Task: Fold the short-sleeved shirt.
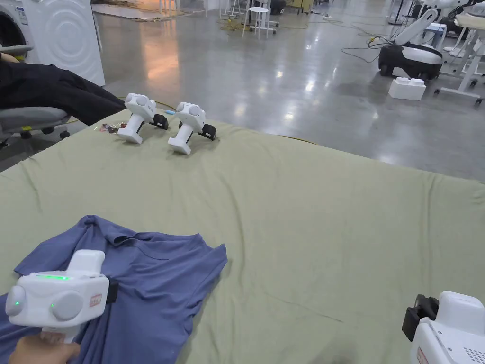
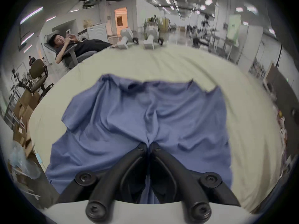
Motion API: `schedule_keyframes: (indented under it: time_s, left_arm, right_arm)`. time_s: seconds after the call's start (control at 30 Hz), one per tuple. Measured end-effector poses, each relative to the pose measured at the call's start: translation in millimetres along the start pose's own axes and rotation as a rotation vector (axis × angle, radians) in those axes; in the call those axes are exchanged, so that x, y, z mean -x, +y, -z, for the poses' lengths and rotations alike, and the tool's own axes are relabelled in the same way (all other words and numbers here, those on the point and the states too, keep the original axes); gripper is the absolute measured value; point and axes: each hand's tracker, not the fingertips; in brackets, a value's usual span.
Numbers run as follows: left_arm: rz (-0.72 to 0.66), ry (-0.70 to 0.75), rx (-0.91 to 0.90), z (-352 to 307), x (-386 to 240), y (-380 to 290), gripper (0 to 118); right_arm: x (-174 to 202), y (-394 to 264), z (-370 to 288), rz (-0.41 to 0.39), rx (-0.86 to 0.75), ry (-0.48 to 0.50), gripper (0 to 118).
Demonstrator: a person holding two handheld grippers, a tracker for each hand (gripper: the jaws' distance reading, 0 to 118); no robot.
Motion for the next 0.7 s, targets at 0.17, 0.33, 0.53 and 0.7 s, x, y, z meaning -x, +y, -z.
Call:
schedule_keyframes:
  time_s: [0.17, 0.33, 0.53, 0.7]
  left_arm:
    - [0.036, -0.048, -0.134, -38, -21, 35, 6]
    - [0.080, -0.126, -0.303, -83, -60, 88, 6]
    - [0.184, -0.288, -0.436, -123, -126, 142, 6]
    - [0.272, -0.448, -0.456, -140, -202, 159, 6]
  right_arm:
    - [-8, 6, -8, 0.015, -0.034, -0.006, 15]
    - [-18, 14, -17, 0.042, -0.071, -0.016, 15]
    - [-33, 23, -31, 0.068, -0.112, -0.024, 15]
    - [-54, 25, -45, 0.092, -0.139, -0.044, 15]
